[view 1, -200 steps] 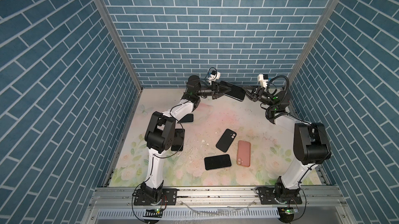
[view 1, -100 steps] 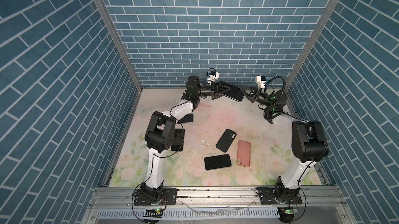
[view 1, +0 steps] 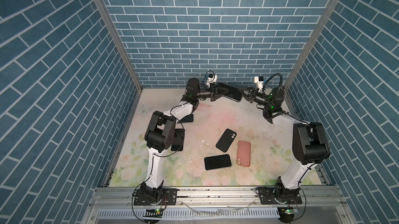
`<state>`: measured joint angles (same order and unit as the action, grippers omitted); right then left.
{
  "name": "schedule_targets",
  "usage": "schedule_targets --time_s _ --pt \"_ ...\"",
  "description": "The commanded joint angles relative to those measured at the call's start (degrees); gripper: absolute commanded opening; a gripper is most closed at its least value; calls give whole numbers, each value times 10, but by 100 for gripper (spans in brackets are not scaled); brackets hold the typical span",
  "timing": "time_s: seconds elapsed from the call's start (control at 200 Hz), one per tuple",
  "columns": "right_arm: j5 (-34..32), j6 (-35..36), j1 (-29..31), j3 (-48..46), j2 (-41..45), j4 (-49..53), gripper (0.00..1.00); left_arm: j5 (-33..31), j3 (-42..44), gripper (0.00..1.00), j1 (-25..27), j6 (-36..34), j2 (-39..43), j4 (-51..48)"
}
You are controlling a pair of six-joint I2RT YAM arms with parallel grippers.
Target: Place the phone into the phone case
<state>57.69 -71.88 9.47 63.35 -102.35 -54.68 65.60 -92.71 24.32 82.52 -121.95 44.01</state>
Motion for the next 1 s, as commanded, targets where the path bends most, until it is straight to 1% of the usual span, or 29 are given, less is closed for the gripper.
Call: schedule_targets --time_s 0.0,0.105,0.185,0.33,0.475,0.545,0.72,0.78,0.82,0.88,0.96,0.995 --pt "32 25 6 -7 7 23 29 0 -2 5 13 16 21 101" --pt "54 -11 8 -29 13 -23 33 -11 1 5 10 20 23 113" --pt "64 -46 14 -43 14 -69 33 -21 4 5 8 14 27 115" --pt "68 -82 26 -60 12 -119 33 -28 9 5 6 -23 37 81" --pt "66 -83 33 -69 10 -124 29 -35 16 5 6 -66 49 42" --pt "65 -83 34 -72 10 -124 26 -36 16 5 6 -70 51 36" --pt "59 -82 34 -73 10 -116 10 -34 21 5 6 -69 54 38" --pt "53 -81 34 -73 9 -111 8 -34 26 6 6 -71 57 39" --pt "49 -81 34 -72 9 -104 4 -34 27 6 6 -72 58 38" --pt "46 -79 34 -71 7 -96 1 -33 29 6 6 -72 61 39" --pt "44 -78 32 -69 8 -89 1 -34 31 6 6 -72 64 40" --pt "43 -76 31 -69 10 -84 3 -33 32 6 5 -72 65 41"
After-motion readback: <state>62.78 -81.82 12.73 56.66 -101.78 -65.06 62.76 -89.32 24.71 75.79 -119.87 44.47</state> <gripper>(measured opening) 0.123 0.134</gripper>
